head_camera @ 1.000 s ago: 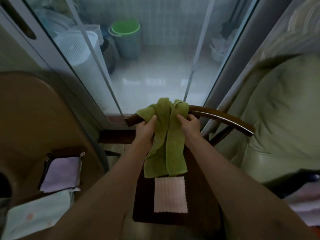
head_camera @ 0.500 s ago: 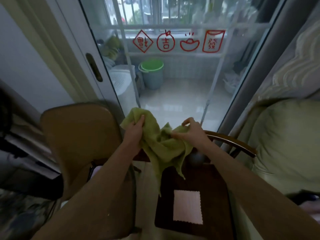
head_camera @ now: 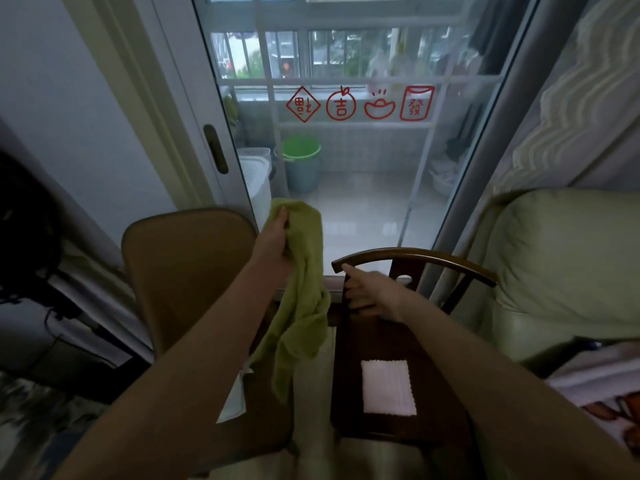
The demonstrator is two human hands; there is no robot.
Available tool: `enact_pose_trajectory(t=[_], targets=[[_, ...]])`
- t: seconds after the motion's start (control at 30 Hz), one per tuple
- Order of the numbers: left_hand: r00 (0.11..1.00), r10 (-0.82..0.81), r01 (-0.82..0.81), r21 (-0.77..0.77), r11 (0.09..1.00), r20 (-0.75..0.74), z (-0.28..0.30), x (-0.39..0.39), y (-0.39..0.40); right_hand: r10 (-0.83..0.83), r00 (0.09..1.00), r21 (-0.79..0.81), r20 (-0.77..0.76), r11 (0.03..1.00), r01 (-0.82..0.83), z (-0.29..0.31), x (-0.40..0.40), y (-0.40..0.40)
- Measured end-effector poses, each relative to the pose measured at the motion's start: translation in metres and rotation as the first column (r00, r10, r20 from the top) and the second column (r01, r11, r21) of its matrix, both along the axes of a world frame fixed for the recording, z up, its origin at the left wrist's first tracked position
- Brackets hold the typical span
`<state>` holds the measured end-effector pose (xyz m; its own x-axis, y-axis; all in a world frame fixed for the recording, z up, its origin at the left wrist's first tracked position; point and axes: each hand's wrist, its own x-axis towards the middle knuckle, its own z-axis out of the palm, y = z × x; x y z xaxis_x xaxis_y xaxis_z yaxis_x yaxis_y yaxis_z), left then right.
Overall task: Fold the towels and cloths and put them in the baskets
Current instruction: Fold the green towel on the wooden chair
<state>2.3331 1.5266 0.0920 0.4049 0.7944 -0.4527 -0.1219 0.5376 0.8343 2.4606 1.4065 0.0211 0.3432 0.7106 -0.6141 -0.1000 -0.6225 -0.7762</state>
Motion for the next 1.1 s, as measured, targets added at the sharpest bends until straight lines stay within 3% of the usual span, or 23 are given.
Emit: enact_pose_trajectory(t=[0.07, 0.17, 0.27, 0.37, 0.43, 0.5, 0.53, 0.6, 0.67, 0.73, 0.8, 0.87, 0.97, 1.03, 1.1], targets=[[0.996, -0.023, 0.031, -0.090, 0.995, 0.087, 0.007, -0.004, -0.006, 0.006, 0.991, -0.029, -0.134, 1.000, -0.010, -0.012, -0.020, 0.005], [0.990, 0.019, -0.005, -0.100, 0.995, 0.142, 0.013, -0.016, 0.002, -0.039, 0.949, 0.006, -0.313, 0.999, 0.043, -0.026, -0.043, 0.013], [0.991, 0.041, -0.033, -0.064, 0.997, 0.126, 0.013, -0.032, 0.017, -0.160, 0.927, 0.094, -0.338, 0.975, 0.202, -0.028, -0.055, 0.021], [0.988, 0.072, -0.056, 0.119, 0.991, -0.136, -0.006, -0.060, 0.036, -0.321, 0.904, 0.212, -0.283, 0.898, 0.386, -0.020, -0.047, 0.022], [0.875, 0.030, 0.096, 0.235, 0.967, -0.484, -0.027, -0.084, 0.047, -0.335, 0.898, 0.333, -0.285, 0.844, 0.421, -0.005, -0.040, 0.021], [0.658, -0.071, 0.330, 0.203, 0.922, -0.750, -0.045, -0.098, 0.049, -0.240, 0.935, 0.395, -0.261, 0.857, 0.330, 0.010, -0.038, 0.022], [0.618, -0.090, 0.396, 0.211, 0.894, -0.781, -0.047, -0.100, 0.047, -0.148, 0.969, 0.411, -0.198, 0.885, 0.219, 0.017, -0.039, 0.024], [0.729, -0.109, 0.447, 0.348, 0.824, -0.676, -0.041, -0.098, 0.044, 0.048, 0.999, 0.413, -0.019, 0.910, -0.035, 0.028, -0.044, 0.029], [0.799, -0.288, 0.540, 0.418, 0.731, -0.527, -0.025, -0.091, 0.037, 0.191, 0.976, 0.419, 0.107, 0.881, -0.218, 0.037, -0.051, 0.033], [0.741, -0.469, 0.657, 0.377, 0.653, -0.480, -0.016, -0.086, 0.030, 0.242, 0.960, 0.443, 0.141, 0.852, -0.280, 0.046, -0.056, 0.035], [0.700, -0.561, 0.699, 0.264, 0.664, -0.442, -0.012, -0.086, 0.023, 0.265, 0.949, 0.468, 0.172, 0.826, -0.315, 0.052, -0.056, 0.035], [0.658, -0.585, 0.742, 0.275, 0.612, -0.474, -0.017, -0.085, 0.019, 0.293, 0.934, 0.460, 0.205, 0.813, -0.356, 0.058, -0.050, 0.032], [0.553, -0.539, 0.818, 0.289, 0.498, -0.636, -0.023, -0.088, 0.018, 0.313, 0.913, 0.416, 0.260, 0.817, -0.399, 0.059, -0.034, 0.024], [0.554, -0.585, 0.815, 0.241, 0.527, -0.592, -0.019, -0.087, 0.020, 0.322, 0.892, 0.348, 0.318, 0.835, -0.426, 0.052, -0.024, 0.022], [0.556, -0.600, 0.824, 0.290, 0.486, -0.575, -0.023, -0.083, 0.024, 0.352, 0.855, 0.266, 0.382, 0.844, -0.466, 0.037, -0.016, 0.021]])
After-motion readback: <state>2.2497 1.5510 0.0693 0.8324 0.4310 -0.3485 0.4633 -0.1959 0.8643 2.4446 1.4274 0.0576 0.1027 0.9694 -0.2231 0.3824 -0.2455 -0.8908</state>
